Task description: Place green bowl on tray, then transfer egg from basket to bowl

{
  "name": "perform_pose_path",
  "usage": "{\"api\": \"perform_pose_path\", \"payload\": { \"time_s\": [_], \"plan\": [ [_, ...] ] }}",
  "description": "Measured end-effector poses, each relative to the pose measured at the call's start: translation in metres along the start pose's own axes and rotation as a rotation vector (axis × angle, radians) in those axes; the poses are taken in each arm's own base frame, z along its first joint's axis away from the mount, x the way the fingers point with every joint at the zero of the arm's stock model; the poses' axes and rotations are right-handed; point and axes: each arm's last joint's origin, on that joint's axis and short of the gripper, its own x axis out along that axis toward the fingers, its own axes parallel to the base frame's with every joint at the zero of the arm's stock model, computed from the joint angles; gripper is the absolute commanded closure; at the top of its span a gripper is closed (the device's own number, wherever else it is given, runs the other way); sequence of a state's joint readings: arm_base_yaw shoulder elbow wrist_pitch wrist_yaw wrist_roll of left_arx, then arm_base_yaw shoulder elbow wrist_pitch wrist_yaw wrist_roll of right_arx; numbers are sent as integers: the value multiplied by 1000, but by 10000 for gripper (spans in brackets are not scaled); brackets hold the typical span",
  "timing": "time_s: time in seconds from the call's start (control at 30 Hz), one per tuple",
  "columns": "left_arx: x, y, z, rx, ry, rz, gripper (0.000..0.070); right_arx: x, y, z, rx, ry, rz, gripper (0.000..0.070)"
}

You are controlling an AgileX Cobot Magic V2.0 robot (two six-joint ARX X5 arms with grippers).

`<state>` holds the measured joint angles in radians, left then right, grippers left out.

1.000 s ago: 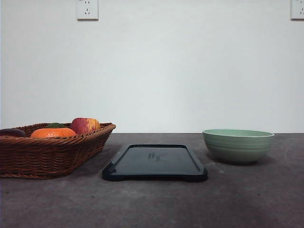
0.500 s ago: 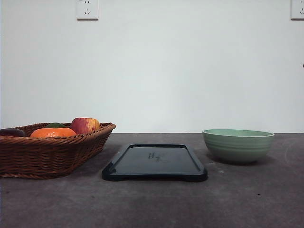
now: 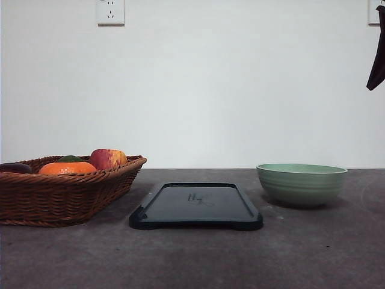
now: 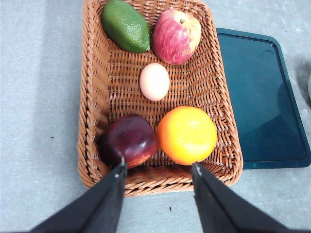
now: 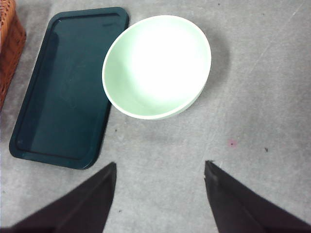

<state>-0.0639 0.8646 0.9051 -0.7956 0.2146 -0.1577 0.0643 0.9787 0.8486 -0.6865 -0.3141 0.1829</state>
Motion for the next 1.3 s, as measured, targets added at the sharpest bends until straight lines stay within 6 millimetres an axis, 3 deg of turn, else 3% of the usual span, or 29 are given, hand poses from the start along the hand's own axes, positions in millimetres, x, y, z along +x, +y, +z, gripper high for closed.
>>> {"api": "perform_pose_path", "payload": {
  "time_s": [0.1,0.33,0.73,1.13,1.3],
  "plan": [
    [0,0,0,1,-2,0,419,-1,1,4,4,12,-2,340],
    [0,0,0,1,-3,0,420,7,4,34,11,30,-21,341],
    [0,0,0,1,-2,0,420,65,-9,80,24,162,-83,342],
    [0,0,0,1,-2,0,420,131,-31,83,32,288,-125,342],
    [0,0,0,1,-2,0,420,146,-36,80,38,310,-128,408]
  ]
}}
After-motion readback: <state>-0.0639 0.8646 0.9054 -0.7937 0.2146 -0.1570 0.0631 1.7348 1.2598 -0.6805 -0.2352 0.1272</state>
